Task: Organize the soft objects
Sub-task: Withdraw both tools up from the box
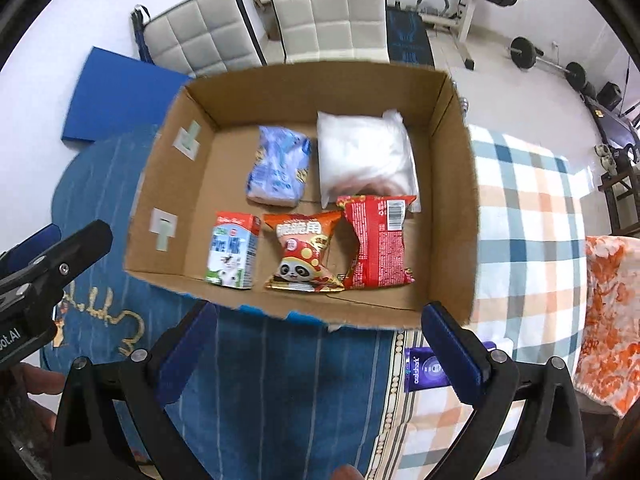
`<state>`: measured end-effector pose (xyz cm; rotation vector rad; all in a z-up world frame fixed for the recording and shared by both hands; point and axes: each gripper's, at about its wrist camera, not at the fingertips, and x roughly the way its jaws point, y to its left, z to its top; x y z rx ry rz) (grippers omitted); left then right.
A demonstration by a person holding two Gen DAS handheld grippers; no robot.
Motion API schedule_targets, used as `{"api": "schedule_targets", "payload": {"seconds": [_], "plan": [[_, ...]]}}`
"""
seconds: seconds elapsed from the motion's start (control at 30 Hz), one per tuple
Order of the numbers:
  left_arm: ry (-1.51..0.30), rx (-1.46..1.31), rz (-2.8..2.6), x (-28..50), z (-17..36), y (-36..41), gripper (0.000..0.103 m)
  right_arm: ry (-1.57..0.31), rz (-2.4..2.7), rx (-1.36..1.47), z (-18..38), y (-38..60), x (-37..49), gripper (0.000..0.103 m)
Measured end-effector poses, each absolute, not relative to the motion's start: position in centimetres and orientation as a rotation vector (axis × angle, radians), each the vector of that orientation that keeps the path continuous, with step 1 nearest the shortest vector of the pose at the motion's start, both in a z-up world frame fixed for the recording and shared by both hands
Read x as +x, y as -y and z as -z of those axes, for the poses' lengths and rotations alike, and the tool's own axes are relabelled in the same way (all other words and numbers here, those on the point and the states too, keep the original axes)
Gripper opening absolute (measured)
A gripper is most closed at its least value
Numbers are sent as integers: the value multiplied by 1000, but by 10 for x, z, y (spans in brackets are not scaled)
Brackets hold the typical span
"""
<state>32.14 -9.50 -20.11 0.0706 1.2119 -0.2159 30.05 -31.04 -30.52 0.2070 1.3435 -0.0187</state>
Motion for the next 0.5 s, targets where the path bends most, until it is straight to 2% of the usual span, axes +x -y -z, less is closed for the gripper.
{"api": "schedule_targets", "payload": {"seconds": [0.13,0.5], "plan": [[-1151,83,222,309,176,94,103,-1298,14,217,274,308,285,103],[-1046,81,227,274,122,90,103,-1166,-3,261,218,317,243,103]]}}
